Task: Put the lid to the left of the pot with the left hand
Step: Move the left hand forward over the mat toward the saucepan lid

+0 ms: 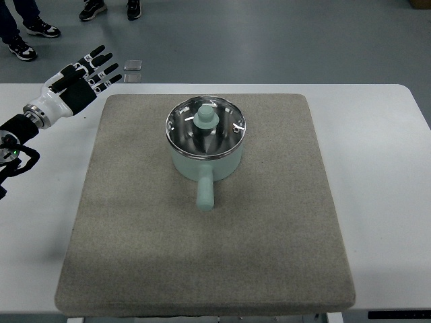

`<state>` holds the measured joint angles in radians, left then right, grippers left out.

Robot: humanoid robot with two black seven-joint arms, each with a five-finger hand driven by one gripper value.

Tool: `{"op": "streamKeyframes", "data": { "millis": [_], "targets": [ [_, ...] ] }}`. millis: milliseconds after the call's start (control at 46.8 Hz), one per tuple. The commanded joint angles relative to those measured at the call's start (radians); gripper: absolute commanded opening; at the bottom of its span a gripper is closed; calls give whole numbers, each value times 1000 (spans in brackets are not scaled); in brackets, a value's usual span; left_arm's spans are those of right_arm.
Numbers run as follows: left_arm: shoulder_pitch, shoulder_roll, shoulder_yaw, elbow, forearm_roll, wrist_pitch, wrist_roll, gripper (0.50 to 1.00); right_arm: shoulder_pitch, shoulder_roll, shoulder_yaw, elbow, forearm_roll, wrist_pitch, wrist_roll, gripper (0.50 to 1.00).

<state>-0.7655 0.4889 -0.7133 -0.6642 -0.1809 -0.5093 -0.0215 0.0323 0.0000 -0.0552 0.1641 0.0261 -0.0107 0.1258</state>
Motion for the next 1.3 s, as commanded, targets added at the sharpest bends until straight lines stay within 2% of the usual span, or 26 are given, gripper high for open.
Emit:
{"op": "streamKeyframes", "data": {
  "millis": [0,363,576,854,1025,1281],
  "targets": [
    [0,0,0,-1,0,-1,0,994,0,0,0,0,0,0,0,924],
    [-18,7,9,-2,0,-3,0,994,0,0,0,0,0,-2,0,924],
    [-75,19,54,3,0,5,0,994,0,0,0,0,0,0,0,924],
    [-80,30,58,0,7,-40,-2,994,0,0,0,0,0,0,0,924],
    [-113,37,57,17,181,-92,-2,994,0,0,0,0,0,0,0,924],
    [-144,42,45,18,448,-98,-23,994,0,0,0,0,0,0,0,924]
  ]
}}
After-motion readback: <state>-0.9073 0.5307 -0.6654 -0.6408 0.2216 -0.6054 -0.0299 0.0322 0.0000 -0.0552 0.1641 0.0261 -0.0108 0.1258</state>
